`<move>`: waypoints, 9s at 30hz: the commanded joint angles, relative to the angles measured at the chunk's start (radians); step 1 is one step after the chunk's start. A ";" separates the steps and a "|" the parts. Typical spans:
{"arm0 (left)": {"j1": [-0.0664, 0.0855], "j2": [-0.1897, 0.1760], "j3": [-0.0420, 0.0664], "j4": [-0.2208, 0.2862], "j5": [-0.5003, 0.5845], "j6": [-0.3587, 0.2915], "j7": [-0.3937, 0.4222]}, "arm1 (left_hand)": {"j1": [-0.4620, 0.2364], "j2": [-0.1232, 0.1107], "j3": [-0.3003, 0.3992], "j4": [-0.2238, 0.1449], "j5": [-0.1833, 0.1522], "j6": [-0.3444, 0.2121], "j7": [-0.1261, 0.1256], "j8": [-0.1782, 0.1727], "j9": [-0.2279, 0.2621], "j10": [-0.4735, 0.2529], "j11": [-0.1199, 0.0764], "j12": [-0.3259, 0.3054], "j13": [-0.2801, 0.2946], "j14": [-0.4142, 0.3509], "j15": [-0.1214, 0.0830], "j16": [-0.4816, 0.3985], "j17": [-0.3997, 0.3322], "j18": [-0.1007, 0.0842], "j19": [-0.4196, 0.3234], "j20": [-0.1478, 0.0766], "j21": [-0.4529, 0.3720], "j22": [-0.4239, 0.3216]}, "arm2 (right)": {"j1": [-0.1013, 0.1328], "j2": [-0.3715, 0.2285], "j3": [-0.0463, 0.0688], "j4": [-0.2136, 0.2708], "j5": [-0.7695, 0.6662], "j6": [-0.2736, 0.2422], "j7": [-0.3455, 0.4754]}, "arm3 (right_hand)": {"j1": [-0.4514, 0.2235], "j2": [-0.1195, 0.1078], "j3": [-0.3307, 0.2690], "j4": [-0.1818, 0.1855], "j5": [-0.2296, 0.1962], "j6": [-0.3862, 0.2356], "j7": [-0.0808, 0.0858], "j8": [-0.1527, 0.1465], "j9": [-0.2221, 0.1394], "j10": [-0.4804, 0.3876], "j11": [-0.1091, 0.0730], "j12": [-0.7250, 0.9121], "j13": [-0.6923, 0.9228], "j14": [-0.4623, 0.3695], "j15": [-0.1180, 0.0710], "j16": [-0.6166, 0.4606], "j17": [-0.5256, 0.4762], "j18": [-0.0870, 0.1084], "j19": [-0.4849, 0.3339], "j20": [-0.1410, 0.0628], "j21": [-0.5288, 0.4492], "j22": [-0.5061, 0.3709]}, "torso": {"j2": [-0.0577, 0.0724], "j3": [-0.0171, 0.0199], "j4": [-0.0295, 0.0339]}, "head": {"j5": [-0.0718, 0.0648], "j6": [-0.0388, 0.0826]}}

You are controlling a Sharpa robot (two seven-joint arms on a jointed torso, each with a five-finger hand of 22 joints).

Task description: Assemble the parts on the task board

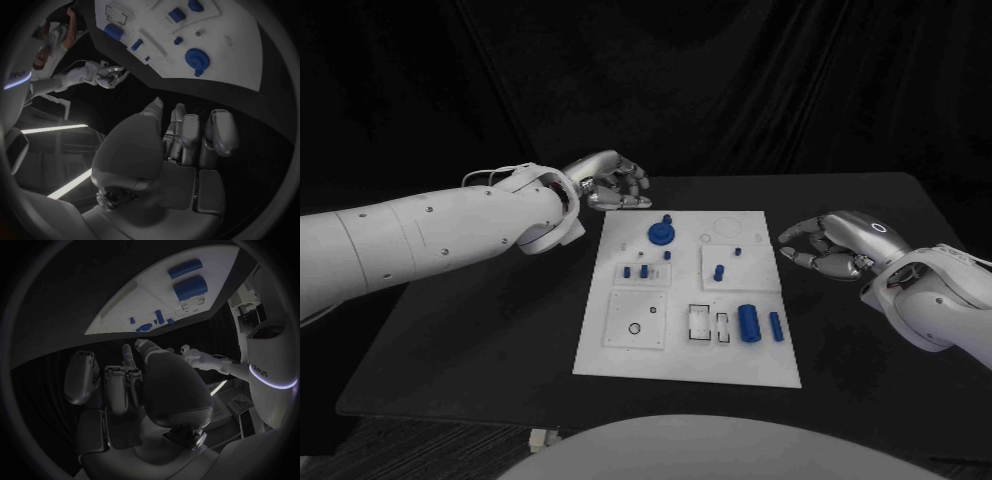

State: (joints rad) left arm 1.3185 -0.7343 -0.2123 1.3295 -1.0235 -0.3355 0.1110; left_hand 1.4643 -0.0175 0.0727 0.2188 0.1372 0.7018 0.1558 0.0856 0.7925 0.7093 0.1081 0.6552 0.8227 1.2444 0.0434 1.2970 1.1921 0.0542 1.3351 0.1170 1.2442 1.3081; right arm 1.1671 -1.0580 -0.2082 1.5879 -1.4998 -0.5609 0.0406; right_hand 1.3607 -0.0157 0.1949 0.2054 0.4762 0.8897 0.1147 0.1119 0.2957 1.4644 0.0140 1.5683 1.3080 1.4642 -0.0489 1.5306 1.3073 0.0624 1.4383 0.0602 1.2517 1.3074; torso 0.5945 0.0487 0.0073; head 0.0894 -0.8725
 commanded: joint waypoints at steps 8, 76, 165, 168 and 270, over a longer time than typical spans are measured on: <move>-0.062 0.095 0.000 -0.098 -0.660 -0.046 0.201 | 0.146 -0.181 0.082 0.070 0.038 -0.031 -0.235 -0.023 -0.374 -0.166 -0.085 -0.384 -0.477 0.050 -0.075 -0.080 -0.111 0.037 0.014 -0.037 -0.091 0.123 | -0.001 -0.007 0.001 0.021 0.006 -0.057 0.037 | 0.000 -0.011 0.010 -0.002 0.017 0.009 -0.002 0.005 0.000 0.102 0.003 -0.001 0.258 0.097 -0.001 0.006 0.233 0.006 0.010 0.000 0.006 0.170 | 0.001 -0.0012 0.0009 | -0.010 0.000; -0.139 0.290 0.001 -0.317 -0.750 0.048 0.170 | 0.082 -0.131 0.215 -0.045 0.072 0.264 -0.117 0.042 -0.505 0.187 -0.093 -0.263 -0.593 0.096 -0.072 0.017 -0.130 0.010 0.100 -0.039 0.035 0.179 | -0.002 0.012 0.000 0.004 0.008 -0.021 0.021 | -0.001 -0.009 0.014 -0.001 0.027 0.011 -0.002 0.005 -0.001 0.099 0.004 -0.004 0.254 0.095 0.000 0.000 0.228 0.009 0.006 0.000 -0.005 0.167 | 0.001 -0.0012 -0.0016 | -0.005 0.000; -0.127 0.121 0.000 -0.183 -0.749 -0.011 0.130 | 0.066 -0.120 0.310 -0.111 0.025 0.382 -0.093 0.012 -0.494 0.439 -0.095 -0.491 -0.651 0.127 -0.084 -0.015 -0.186 -0.012 0.141 -0.047 0.141 0.206 | -0.012 0.008 0.000 0.004 0.012 0.009 0.012 | 0.004 -0.005 0.023 -0.005 0.028 0.013 -0.001 0.006 -0.001 0.096 0.006 -0.007 0.250 0.094 0.002 -0.005 0.223 0.010 0.003 0.000 -0.015 0.165 | 0.001 -0.0019 -0.0014 | -0.015 0.000; -0.129 0.124 0.000 -0.188 -0.749 -0.010 0.128 | 0.066 -0.120 0.309 -0.111 0.025 0.382 -0.093 0.012 -0.494 0.440 -0.095 -0.490 -0.651 0.126 -0.083 -0.016 -0.187 -0.012 0.141 -0.047 0.140 0.206 | -0.012 0.008 0.000 0.003 0.012 0.010 0.012 | 0.004 -0.005 0.023 -0.005 0.028 0.013 -0.001 0.006 -0.001 0.096 0.006 -0.007 0.250 0.094 0.002 -0.005 0.223 0.010 0.003 0.000 -0.015 0.165 | 0.001 -0.0018 -0.0014 | -0.016 0.000; -0.135 -0.085 0.000 -0.062 0.781 0.345 0.818 | -0.138 0.161 -0.308 0.074 0.193 -0.210 -0.127 -0.042 -0.746 -0.604 -0.112 -0.551 -0.796 -1.235 0.085 -1.294 -1.189 0.125 -1.263 0.130 -1.200 -0.871 | 0.161 0.142 0.001 -0.053 -0.234 0.353 -0.013 | 0.047 -0.125 -0.018 0.017 -0.197 -0.009 -0.041 -0.006 -0.013 -0.735 0.052 -1.318 -0.940 -0.052 0.025 -0.307 -0.065 0.057 -0.129 0.026 -0.342 0.093 | 0.017 -0.0808 0.0561 | -0.048 0.000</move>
State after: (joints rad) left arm 1.1857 -0.8194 -0.2140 1.2609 -0.2921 -0.0259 0.6658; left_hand 1.3282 0.1353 -0.2301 0.2924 0.3302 0.4965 0.0287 0.0501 0.0472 0.1106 -0.0067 0.1072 0.0286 0.0084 0.1226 0.0067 0.0024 0.1628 0.0792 0.2464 0.0457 0.4390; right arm 1.3319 -0.9177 -0.2082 1.5377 -1.6851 -0.2652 0.0661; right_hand 1.4179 -0.1425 0.1774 0.2219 0.2824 0.8813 0.0751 0.1100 0.2831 0.7336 0.0693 0.2494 0.3678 1.4096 -0.0240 1.2210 1.2395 0.1177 1.3069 0.0860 0.9068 1.3074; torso 0.6103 -0.0225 0.0537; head 0.0495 -0.8726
